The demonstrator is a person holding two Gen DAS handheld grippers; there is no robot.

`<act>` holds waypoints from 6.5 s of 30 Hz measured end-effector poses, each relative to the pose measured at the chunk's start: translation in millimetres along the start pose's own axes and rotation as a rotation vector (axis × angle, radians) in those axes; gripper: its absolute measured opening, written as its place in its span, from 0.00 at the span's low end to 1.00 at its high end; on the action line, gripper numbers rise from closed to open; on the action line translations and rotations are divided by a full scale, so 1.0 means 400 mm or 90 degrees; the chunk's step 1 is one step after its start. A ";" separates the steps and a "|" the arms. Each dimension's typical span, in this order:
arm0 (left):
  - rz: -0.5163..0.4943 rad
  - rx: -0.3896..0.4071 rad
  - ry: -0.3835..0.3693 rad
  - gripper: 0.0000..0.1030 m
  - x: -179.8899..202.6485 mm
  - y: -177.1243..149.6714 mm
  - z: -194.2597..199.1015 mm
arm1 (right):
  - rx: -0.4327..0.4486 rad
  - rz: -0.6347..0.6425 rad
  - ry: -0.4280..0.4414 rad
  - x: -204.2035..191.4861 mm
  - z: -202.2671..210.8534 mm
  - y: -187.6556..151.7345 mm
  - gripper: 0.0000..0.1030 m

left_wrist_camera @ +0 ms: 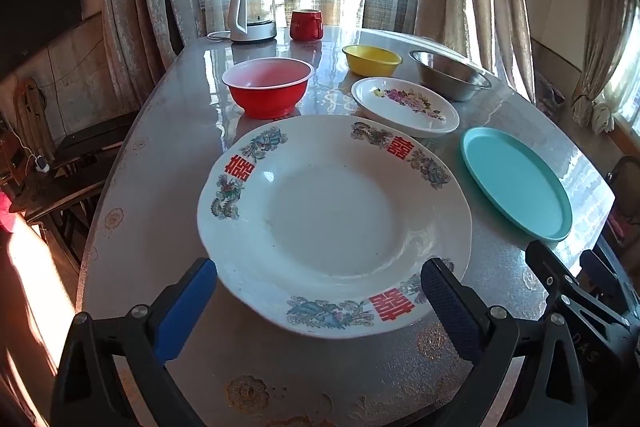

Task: Organize plates and bowls

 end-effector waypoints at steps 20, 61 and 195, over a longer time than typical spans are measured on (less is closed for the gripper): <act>-0.003 0.004 0.004 1.00 -0.002 0.000 0.007 | 0.002 0.009 0.005 -0.008 -0.001 0.002 0.97; -0.015 0.004 0.012 1.00 0.015 -0.007 0.003 | 0.024 0.009 0.010 -0.001 0.010 0.005 0.97; -0.116 0.043 -0.256 0.95 0.360 -0.004 0.033 | -0.022 -0.112 -0.029 0.312 -0.116 0.075 0.39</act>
Point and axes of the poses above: each gripper's, at about its wrist camera, not at the fingertips, and z roughly against the way its jaws point, x to its right, y to its top, the point moved 7 cm from there along -z, roughly the way its jaws point, and after that the axes turned 4 degrees about z, right-handed, at the moved point
